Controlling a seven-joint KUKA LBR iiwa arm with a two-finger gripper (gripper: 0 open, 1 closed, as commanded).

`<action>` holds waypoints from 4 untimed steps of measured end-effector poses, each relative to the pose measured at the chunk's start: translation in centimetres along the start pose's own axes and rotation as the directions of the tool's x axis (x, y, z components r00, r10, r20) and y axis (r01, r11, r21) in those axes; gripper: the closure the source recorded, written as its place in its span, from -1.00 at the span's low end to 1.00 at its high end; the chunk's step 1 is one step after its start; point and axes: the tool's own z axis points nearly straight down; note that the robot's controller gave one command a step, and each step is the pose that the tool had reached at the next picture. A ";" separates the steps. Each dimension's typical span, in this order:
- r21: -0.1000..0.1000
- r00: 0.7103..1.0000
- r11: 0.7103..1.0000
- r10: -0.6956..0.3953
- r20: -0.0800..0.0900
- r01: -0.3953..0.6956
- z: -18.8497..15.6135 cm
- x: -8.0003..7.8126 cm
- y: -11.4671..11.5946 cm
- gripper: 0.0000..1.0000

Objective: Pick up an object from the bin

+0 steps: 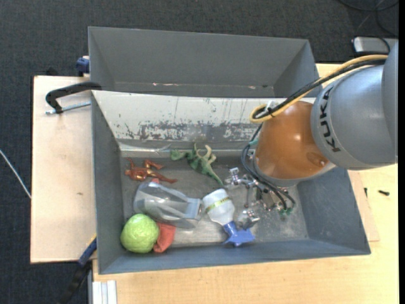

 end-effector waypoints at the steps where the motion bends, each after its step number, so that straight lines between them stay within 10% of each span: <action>1: 0.007 0.997 0.996 -0.084 0.002 0.084 -0.1 -0.2 1.5 -1.00; 4: 0.009 0.907 0.907 -0.420 0.012 0.420 -0.2 -1.2 5.1 -1.00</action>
Offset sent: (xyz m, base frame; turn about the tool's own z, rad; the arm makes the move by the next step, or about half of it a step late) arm -0.0051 0.0239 -0.0033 -0.2406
